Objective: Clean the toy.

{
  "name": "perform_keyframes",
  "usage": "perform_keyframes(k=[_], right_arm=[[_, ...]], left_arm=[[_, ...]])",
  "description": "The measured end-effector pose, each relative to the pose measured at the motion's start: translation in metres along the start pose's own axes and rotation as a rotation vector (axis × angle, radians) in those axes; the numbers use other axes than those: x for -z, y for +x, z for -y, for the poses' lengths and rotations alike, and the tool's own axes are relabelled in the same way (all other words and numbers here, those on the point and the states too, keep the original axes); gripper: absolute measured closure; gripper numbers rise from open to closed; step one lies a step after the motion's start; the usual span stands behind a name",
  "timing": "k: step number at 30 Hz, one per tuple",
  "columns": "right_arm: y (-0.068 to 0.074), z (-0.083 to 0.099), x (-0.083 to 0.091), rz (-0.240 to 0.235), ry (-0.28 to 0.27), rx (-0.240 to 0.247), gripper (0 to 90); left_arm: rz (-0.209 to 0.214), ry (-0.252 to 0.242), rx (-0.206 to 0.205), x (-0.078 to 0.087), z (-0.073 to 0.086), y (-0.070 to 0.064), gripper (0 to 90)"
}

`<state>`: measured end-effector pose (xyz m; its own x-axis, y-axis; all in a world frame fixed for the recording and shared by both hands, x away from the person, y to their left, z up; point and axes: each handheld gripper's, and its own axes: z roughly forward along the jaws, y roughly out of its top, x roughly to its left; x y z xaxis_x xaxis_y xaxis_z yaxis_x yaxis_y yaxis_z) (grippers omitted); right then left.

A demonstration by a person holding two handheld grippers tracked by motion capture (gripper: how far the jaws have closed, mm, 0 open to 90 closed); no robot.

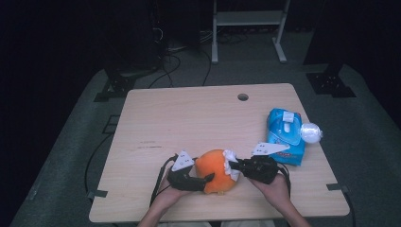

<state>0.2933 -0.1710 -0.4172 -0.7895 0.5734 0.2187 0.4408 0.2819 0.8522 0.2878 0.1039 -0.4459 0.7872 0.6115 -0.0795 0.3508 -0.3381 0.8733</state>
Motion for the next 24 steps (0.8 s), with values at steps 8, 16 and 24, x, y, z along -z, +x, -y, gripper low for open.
perform_keyframes(k=[8,16,24], right_arm=[[-0.020,0.001,0.004,0.052,-0.004,-0.035,80.6],[-0.017,0.004,0.001,0.079,0.031,-0.008,80.7],[0.017,-0.013,0.002,0.030,-0.035,0.118,80.8]], left_arm=[[-0.003,-0.040,-0.081,0.008,-0.007,-0.004,33.5],[0.018,-0.012,0.022,0.000,0.001,-0.002,17.8],[0.003,-0.032,-0.238,0.004,-0.008,-0.025,36.8]])
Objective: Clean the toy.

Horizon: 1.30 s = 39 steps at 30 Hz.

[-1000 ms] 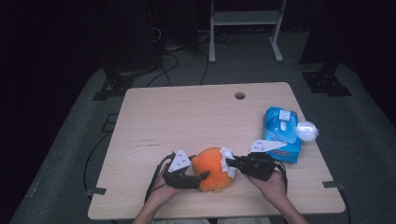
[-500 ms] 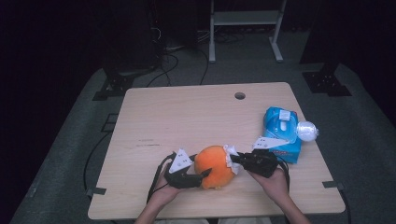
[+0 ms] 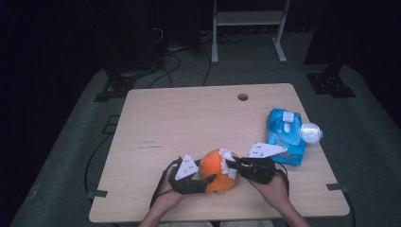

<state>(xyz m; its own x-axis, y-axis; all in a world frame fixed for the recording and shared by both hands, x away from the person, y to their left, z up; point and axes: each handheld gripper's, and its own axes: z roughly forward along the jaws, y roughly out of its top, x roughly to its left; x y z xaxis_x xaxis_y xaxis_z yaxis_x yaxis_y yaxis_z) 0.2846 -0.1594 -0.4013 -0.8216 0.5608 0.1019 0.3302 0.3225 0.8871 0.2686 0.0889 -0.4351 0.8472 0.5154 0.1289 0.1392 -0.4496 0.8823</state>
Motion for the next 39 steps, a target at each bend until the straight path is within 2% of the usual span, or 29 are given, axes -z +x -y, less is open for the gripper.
perform_keyframes(k=[1,2,3,4,6,8,9,11,13,15,18,19,20,21,23,25,26,27,28,29,31,33,35,37,38,39], right_arm=[[0.002,-0.002,0.000,-0.006,-0.008,0.008,80.9],[0.002,-0.003,0.000,-0.001,-0.012,0.013,80.9],[0.000,-0.002,0.001,0.006,-0.009,0.008,81.0],[-0.004,-0.001,0.002,0.015,-0.007,-0.001,81.0],[-0.013,0.004,0.003,0.047,0.006,-0.027,81.0],[-0.016,0.009,0.004,0.036,0.006,-0.063,81.0],[-0.014,0.009,0.004,0.036,0.004,-0.060,81.0],[-0.004,0.005,0.002,0.019,0.002,-0.037,81.1],[0.007,0.000,0.000,-0.024,-0.011,-0.007,81.0],[0.015,-0.004,-0.002,-0.032,-0.014,0.027,80.9],[0.009,-0.006,0.000,-0.008,-0.027,0.008,80.9],[-0.001,-0.003,0.002,0.034,-0.018,0.003,80.9],[-0.001,-0.003,0.002,0.034,-0.018,0.003,80.9],[-0.013,0.004,0.002,0.092,0.015,0.000,80.9],[-0.022,0.009,0.004,0.051,0.009,-0.076,81.0],[-0.014,0.005,0.004,0.055,0.012,-0.045,81.0],[-0.009,0.002,0.004,0.030,-0.002,-0.041,81.0],[-0.003,-0.001,0.004,-0.014,-0.021,-0.040,80.9],[0.001,-0.003,0.003,-0.025,-0.024,-0.028,80.9],[0.006,-0.005,0.001,-0.035,-0.026,-0.006,80.8],[0.010,-0.008,0.000,-0.028,-0.023,0.012,80.9],[0.005,-0.008,0.000,-0.011,-0.020,0.016,81.0],[0.002,-0.005,0.001,0.000,-0.015,0.000,81.0],[0.003,-0.004,0.000,0.000,-0.013,-0.012,81.0],[0.005,-0.004,0.000,-0.002,-0.013,-0.010,81.0],[0.008,-0.005,-0.001,-0.009,-0.014,-0.003,80.9]], left_arm=[[-0.006,0.005,-0.034,0.000,-0.002,-0.004,36.9],[-0.008,0.004,-0.044,0.000,-0.004,-0.006,36.8],[-0.003,-0.001,-0.038,0.000,-0.003,-0.006,36.2],[-0.002,-0.004,-0.022,-0.001,-0.003,-0.005,35.0],[-0.004,-0.015,0.041,-0.003,-0.001,-0.002,27.1],[0.004,-0.018,0.109,-0.005,0.000,0.001,21.3],[0.000,-0.011,0.117,-0.006,0.000,0.001,21.4],[-0.007,-0.014,0.088,-0.006,-0.001,-0.001,26.3],[-0.020,-0.017,0.030,-0.005,-0.003,-0.006,32.0],[-0.020,-0.018,-0.019,-0.004,-0.004,-0.010,33.7],[-0.001,-0.023,-0.039,-0.003,-0.004,-0.011,34.4],[0.002,-0.021,-0.033,-0.003,-0.003,-0.010,34.2],[0.002,-0.021,-0.033,-0.003,-0.003,-0.010,33.1],[0.010,-0.022,-0.007,-0.004,-0.003,-0.008,32.3],[0.012,-0.024,-0.015,-0.005,-0.004,-0.009,32.3],[0.008,-0.019,-0.038,-0.005,-0.004,-0.011,32.3],[0.008,-0.019,-0.038,-0.005,-0.004,-0.011,32.4],[0.009,-0.019,-0.060,-0.005,-0.004,-0.013,32.4],[0.007,-0.017,-0.074,-0.005,-0.005,-0.014,32.5],[0.003,-0.013,-0.089,-0.005,-0.005,-0.015,32.6],[0.000,-0.016,-0.092,-0.005,-0.005,-0.016,32.6],[0.002,-0.021,-0.081,-0.005,-0.005,-0.015,31.8],[0.013,-0.032,-0.027,-0.005,-0.005,-0.013,26.1],[0.029,-0.051,0.058,-0.005,-0.006,-0.010,20.6],[0.032,-0.055,0.084,-0.006,-0.007,-0.008,19.8],[0.024,-0.051,0.084,-0.005,-0.007,-0.007,20.3]])
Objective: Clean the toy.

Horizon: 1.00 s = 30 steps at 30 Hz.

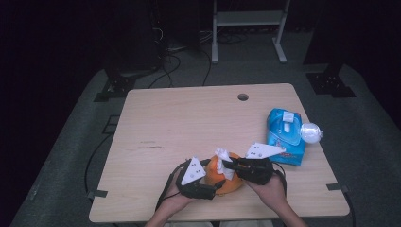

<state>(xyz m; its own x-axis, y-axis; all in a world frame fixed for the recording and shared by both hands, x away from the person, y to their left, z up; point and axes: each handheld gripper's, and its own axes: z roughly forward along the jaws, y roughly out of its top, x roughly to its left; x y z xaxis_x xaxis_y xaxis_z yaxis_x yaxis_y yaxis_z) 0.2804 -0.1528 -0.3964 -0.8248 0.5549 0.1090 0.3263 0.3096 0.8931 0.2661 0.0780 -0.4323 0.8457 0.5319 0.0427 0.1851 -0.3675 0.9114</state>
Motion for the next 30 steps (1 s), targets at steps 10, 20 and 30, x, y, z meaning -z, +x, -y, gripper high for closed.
perform_keyframes(k=[10,20,30], right_arm=[[-0.028,0.011,0.007,0.086,0.024,-0.046,81.0],[-0.038,0.020,0.008,0.086,0.039,-0.085,80.9],[-0.029,0.017,0.010,0.054,0.020,-0.077,80.9]], left_arm=[[-0.011,0.010,-0.068,0.003,0.004,0.000,33.7],[-0.018,0.029,0.002,0.009,0.010,0.017,34.7],[-0.012,0.028,0.052,0.012,0.015,0.027,35.2]])
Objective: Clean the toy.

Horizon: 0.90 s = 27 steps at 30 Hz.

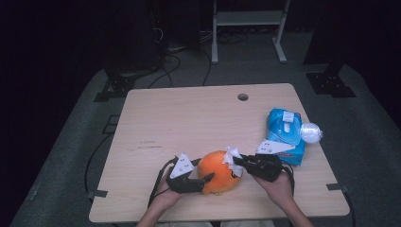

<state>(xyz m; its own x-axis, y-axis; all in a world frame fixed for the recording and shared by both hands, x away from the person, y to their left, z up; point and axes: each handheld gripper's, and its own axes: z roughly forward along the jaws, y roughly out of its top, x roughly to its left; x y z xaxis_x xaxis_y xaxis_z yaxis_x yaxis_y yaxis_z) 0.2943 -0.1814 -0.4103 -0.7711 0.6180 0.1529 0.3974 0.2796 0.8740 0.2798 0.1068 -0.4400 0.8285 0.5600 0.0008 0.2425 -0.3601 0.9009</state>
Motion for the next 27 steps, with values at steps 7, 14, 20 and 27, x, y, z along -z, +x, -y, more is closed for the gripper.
perform_keyframes(k=[7,14,20,27], right_arm=[[-0.020,0.012,-0.005,0.052,0.050,-0.046,80.9],[-0.006,0.006,-0.003,-0.001,0.022,-0.017,80.9],[-0.017,0.019,-0.015,0.029,0.082,-0.058,80.9],[0.000,0.008,-0.013,0.011,0.045,0.015,80.8]], left_arm=[[-0.005,-0.005,0.043,0.003,0.002,0.006,35.3],[-0.032,-0.016,0.108,0.006,0.005,0.018,35.2],[-0.041,-0.025,0.133,0.010,0.007,0.023,35.2],[-0.011,-0.044,0.128,0.006,0.002,0.016,32.0]])
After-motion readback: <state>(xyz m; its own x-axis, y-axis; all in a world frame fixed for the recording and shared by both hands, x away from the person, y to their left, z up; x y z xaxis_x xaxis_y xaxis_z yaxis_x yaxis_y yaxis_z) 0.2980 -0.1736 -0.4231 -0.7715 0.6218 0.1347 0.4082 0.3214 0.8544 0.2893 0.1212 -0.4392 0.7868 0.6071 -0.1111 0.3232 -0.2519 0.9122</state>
